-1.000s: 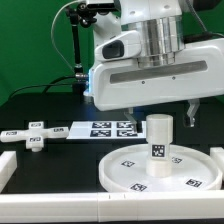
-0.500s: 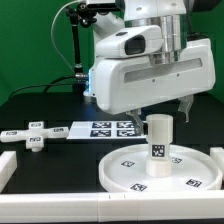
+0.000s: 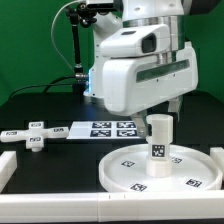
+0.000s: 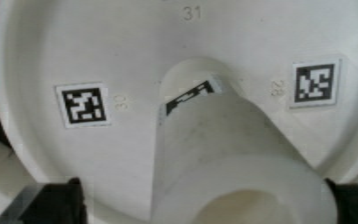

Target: Assemble round table

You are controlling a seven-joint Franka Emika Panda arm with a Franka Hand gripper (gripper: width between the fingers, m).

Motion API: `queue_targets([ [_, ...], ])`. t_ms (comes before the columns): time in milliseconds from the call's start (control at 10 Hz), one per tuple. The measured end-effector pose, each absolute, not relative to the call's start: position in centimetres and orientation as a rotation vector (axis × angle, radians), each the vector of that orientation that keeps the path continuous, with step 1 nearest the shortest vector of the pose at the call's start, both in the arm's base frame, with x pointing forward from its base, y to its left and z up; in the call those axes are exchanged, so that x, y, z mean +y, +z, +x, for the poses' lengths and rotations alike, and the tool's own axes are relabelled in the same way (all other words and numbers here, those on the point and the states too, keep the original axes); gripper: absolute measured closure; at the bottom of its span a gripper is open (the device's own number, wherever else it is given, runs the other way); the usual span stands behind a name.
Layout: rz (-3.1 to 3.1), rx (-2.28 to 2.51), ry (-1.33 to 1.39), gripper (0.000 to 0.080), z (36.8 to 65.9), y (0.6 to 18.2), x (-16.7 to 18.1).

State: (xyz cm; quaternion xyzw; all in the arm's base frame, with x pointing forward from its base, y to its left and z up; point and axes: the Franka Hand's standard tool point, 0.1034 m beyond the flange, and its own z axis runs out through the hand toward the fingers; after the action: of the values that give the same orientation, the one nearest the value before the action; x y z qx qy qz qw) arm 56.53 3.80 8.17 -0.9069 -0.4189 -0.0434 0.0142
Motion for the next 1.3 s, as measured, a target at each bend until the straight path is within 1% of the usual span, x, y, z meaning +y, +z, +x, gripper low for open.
queue_targets([
  [500, -2.495, -1.98, -0.063, 0.015, 56.62, 8.14, 3.9],
  [1000, -2.159, -2.398, -0.004, 0.015, 56.79, 8.17, 3.61],
  [1200, -2.131, -2.425, 0.002, 0.015, 56.7, 8.09, 3.65],
  [1300, -2.132, -2.422, 0.002, 0.0262, 56.67, 8.03, 3.85],
])
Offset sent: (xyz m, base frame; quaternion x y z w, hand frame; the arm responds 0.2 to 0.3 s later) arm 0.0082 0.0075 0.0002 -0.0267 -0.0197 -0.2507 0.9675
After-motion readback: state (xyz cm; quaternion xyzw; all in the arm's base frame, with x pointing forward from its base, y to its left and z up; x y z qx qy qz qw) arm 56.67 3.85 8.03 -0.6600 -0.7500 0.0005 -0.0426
